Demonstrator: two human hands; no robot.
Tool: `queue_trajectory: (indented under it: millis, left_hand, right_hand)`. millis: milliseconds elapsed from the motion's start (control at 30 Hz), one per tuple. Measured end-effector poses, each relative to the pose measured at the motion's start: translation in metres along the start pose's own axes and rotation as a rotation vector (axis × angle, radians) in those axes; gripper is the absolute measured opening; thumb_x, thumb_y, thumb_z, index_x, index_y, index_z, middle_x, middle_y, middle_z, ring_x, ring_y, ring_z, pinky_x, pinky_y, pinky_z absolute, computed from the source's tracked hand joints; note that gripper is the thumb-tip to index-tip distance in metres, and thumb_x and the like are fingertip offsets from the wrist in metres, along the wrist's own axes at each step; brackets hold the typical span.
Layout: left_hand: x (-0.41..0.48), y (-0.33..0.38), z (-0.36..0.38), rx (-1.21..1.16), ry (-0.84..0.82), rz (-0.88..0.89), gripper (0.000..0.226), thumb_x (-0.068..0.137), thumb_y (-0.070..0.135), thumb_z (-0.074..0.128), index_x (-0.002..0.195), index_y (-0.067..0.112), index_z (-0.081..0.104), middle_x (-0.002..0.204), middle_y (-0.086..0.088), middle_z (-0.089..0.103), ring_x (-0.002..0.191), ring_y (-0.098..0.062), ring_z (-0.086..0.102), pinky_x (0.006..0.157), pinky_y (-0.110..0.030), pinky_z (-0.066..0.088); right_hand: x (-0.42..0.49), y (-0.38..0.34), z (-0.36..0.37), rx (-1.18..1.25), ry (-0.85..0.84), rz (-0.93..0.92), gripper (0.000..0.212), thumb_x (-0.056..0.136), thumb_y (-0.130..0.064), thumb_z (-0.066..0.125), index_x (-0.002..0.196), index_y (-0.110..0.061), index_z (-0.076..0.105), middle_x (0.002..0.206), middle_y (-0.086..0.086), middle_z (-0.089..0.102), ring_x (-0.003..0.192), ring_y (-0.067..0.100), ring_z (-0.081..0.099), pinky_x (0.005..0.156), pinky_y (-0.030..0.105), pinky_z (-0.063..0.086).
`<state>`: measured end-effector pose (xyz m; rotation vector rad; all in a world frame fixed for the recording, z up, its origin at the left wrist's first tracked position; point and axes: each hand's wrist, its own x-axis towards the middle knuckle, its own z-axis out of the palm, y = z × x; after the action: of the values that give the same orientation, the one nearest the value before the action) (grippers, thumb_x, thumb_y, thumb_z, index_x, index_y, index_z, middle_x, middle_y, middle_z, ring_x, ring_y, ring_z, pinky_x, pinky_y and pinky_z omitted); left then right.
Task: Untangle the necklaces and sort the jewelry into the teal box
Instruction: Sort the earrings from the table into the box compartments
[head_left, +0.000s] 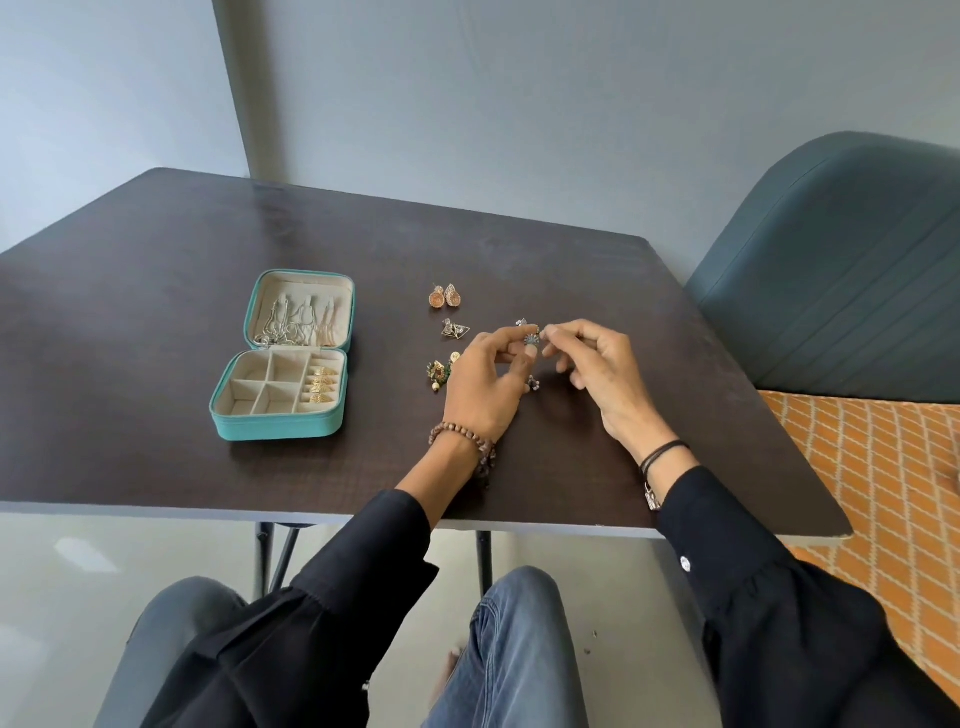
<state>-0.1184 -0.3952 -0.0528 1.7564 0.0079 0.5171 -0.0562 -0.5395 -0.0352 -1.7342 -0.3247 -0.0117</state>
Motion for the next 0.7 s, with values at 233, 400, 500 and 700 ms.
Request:
queue_trajectory:
  millis: [233,400,500,700]
  left_hand:
    - [0.001,-0.001,0.001,0.014,0.015,-0.006,0.021,0.091,0.031,0.058,0.109,0.031,0.069,0.086,0.005,0.062,0.082,-0.014,0.068,0.078,-0.044,0.059]
    - [0.002,0.002,0.000,0.020,0.048,-0.018,0.021,0.091,0.022,0.058,0.107,0.028,0.070,0.077,0.018,0.061,0.093,-0.015,0.062,0.079,-0.046,0.058]
    - [0.002,0.003,0.000,0.038,0.053,-0.010,0.021,0.093,0.022,0.058,0.108,0.028,0.070,0.076,0.030,0.058,0.096,-0.015,0.061,0.080,-0.046,0.058]
    - [0.000,0.004,0.000,0.032,0.076,-0.012,0.020,0.093,0.024,0.058,0.108,0.030,0.071,0.094,0.008,0.061,0.090,-0.005,0.065,0.082,-0.042,0.059]
  right_hand:
    - [0.032,0.009,0.012,-0.418,0.053,-0.169,0.030,0.091,-0.030,0.074,0.119,-0.023,0.069,0.115,-0.006,0.068,0.102,0.012,0.060,0.085,0.024,0.049]
    - [0.042,0.007,0.020,-0.696,0.035,-0.185,0.024,0.087,-0.020,0.071,0.110,-0.019,0.076,0.109,0.002,0.069,0.102,0.021,0.060,0.096,0.036,0.047]
    - [0.037,0.006,0.019,-0.626,0.083,-0.171,0.016,0.084,-0.017,0.076,0.099,-0.014,0.079,0.101,0.001,0.071,0.087,0.014,0.064,0.087,0.029,0.053]
    - [0.027,0.006,0.014,-0.511,0.121,-0.171,0.010,0.088,-0.016,0.076,0.095,-0.011,0.080,0.098,0.004,0.074,0.075,0.004,0.065,0.073,0.008,0.051]
